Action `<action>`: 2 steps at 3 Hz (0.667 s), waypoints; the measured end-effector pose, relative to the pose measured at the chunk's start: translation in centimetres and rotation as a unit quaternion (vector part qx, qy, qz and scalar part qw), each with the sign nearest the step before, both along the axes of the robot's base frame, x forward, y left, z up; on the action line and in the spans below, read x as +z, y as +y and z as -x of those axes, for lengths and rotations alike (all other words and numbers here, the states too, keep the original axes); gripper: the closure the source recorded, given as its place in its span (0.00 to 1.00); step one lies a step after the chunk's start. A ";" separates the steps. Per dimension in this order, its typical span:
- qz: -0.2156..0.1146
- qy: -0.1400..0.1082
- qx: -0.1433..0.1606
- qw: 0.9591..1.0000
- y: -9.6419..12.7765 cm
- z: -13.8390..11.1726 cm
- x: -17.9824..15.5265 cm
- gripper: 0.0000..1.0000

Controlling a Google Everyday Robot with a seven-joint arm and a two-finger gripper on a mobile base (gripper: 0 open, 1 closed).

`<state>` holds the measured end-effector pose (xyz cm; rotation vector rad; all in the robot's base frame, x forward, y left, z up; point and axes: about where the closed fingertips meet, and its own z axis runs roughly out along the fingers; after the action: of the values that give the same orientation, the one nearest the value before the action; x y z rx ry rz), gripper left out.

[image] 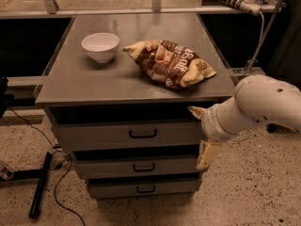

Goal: Open top drawer

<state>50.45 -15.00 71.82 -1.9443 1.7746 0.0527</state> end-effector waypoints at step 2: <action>-0.045 0.005 -0.012 0.999 -0.8 -3.5 -2.4 0.00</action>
Offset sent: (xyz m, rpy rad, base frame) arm 0.0577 -0.0143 -0.0349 0.1454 0.0074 -0.0421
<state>53.98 -15.79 69.39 -1.8630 1.7704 0.1332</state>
